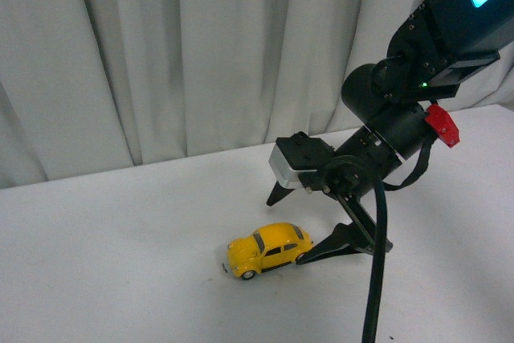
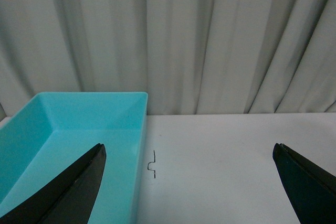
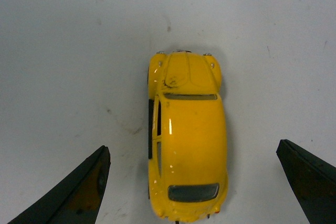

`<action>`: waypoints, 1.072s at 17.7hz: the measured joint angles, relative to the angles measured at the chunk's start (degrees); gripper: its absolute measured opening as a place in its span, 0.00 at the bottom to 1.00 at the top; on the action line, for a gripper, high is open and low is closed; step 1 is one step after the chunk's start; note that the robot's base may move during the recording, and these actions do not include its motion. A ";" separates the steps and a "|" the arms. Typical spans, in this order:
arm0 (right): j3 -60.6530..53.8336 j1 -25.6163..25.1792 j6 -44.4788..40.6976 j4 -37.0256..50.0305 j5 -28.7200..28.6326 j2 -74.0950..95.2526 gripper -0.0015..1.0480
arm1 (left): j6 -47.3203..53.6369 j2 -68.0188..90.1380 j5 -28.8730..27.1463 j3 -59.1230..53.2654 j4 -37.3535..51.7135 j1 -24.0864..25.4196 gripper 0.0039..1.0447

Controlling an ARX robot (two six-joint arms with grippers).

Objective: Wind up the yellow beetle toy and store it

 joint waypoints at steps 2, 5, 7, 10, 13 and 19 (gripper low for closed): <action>1.38 1.05 1.16 0.66 1.25 1.36 0.94 | 0.00 0.00 0.00 0.00 0.00 0.00 0.94; 1.92 2.38 4.20 2.32 2.86 2.45 0.94 | -0.02 0.00 0.00 0.00 0.00 0.00 0.94; 1.99 3.32 5.75 3.41 3.37 2.56 0.94 | 0.00 0.00 0.02 0.00 0.00 0.00 0.94; 1.77 4.55 7.58 4.85 3.61 2.56 0.94 | 0.00 0.00 0.00 0.00 0.00 0.00 0.94; 0.28 5.18 8.72 5.68 3.74 2.56 0.72 | 0.00 0.00 0.00 0.00 0.00 0.00 0.94; -2.29 5.16 10.10 7.34 3.80 1.64 0.40 | 0.00 0.00 0.00 0.00 0.00 0.00 0.94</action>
